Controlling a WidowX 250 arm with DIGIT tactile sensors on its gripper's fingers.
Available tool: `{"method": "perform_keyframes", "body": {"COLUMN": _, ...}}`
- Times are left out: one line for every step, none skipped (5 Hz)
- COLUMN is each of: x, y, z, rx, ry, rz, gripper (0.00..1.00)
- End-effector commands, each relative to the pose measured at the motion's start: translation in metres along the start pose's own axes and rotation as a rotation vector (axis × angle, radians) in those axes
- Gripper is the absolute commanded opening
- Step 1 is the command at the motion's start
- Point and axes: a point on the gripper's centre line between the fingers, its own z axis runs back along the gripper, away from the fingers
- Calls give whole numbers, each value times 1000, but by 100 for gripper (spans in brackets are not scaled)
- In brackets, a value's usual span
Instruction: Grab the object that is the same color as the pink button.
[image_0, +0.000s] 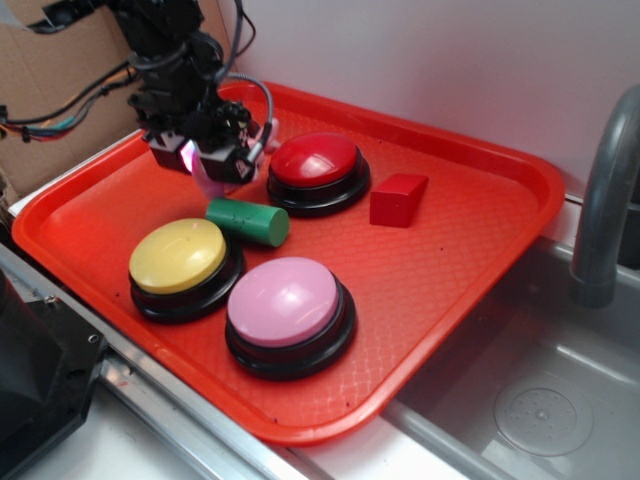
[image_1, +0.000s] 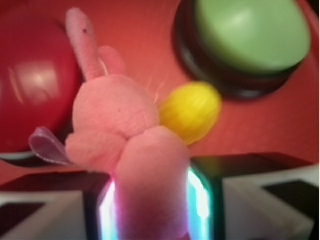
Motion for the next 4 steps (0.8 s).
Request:
{"method": "perform_keyframes", "body": {"x": 21, "y": -6, "z": 113, "rx": -71, "ry": -26, "rz": -52, "gripper": 0}}
{"method": "perform_keyframes", "body": {"x": 24, "y": -3, "z": 159, "rx": -133, "ry": -54, "rz": -55, "gripper": 0}}
{"method": "perform_keyframes", "body": {"x": 27, "y": 3, "z": 176, "rx": -197, "ry": -70, "rz": -10, "gripper": 0}}
{"method": "perform_keyframes", "body": {"x": 30, "y": 3, "z": 164, "rx": -199, "ry": -39, "rz": -9, "gripper": 0}}
